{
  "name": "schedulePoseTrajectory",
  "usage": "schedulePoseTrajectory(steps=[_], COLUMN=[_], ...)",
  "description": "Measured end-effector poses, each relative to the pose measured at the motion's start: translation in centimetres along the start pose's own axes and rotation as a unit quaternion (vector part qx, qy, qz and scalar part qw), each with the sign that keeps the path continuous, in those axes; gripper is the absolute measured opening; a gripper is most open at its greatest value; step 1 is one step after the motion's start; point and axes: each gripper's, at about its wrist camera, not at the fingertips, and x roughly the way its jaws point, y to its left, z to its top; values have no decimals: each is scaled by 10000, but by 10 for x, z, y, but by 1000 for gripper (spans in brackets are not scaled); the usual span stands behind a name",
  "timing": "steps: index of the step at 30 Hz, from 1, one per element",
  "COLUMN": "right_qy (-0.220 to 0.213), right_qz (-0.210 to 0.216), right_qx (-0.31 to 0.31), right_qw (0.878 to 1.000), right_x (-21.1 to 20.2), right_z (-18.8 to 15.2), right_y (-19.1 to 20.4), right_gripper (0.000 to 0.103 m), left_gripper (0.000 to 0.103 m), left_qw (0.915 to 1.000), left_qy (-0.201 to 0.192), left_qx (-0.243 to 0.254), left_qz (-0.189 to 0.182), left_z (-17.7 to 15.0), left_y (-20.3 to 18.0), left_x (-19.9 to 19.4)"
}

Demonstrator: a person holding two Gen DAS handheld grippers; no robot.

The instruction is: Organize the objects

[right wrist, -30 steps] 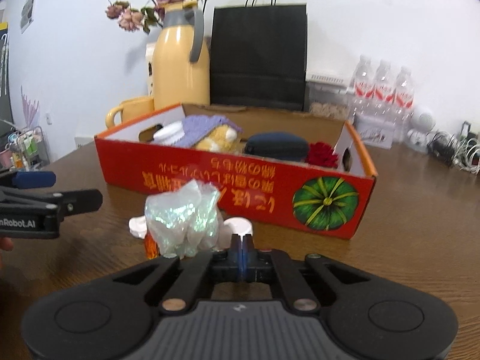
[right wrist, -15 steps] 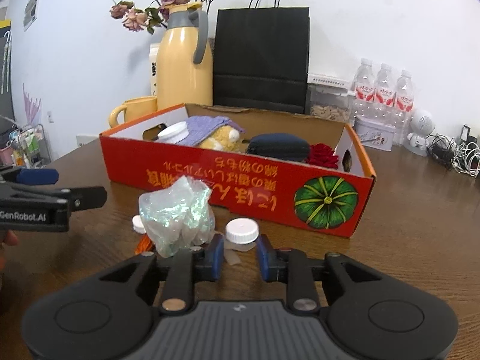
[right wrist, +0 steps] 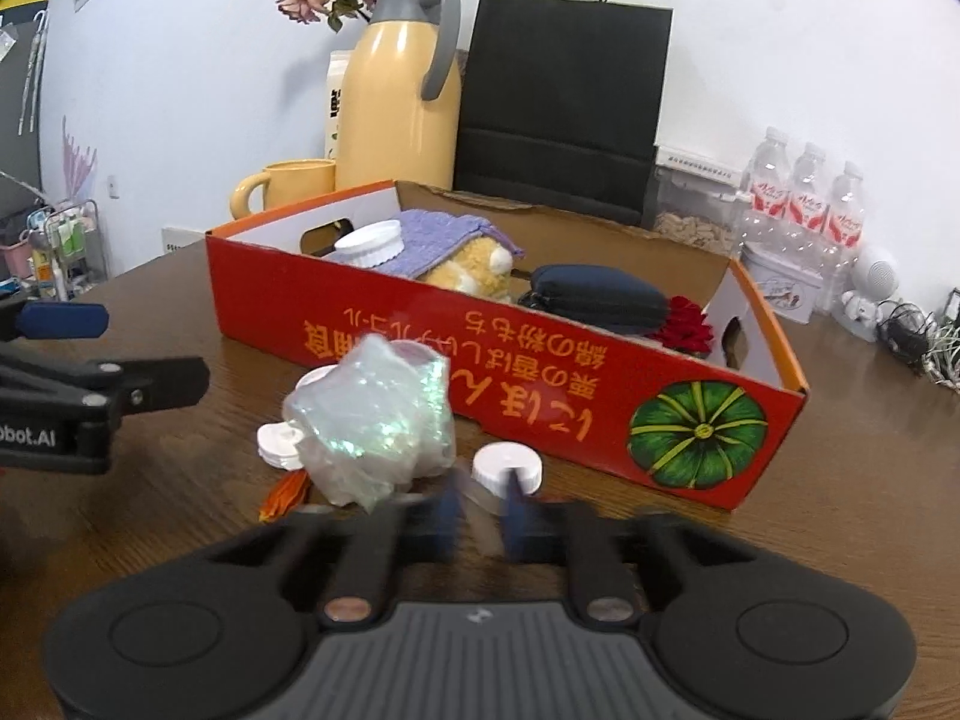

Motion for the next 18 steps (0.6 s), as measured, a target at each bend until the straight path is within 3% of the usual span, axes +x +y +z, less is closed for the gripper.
schedulePoseTrajectory(steps=[10,15,18], right_qy=[-432,-98,-35], right_qz=[-27,183,81], right_qx=[147,94,-182], right_qw=[9990,9997,9998], right_x=[-20,-8,0], right_z=[-5,-2,2], right_y=[-5,-3,3], right_gripper=[2,22,23], left_gripper=[103,103,103], left_qw=[10000,10000,10000], left_qy=[12,13,12], left_qx=[6,-6,-11], left_qz=[1,14,19], left_z=[0,0,0], left_y=[0,0,1], left_x=[0,0,0])
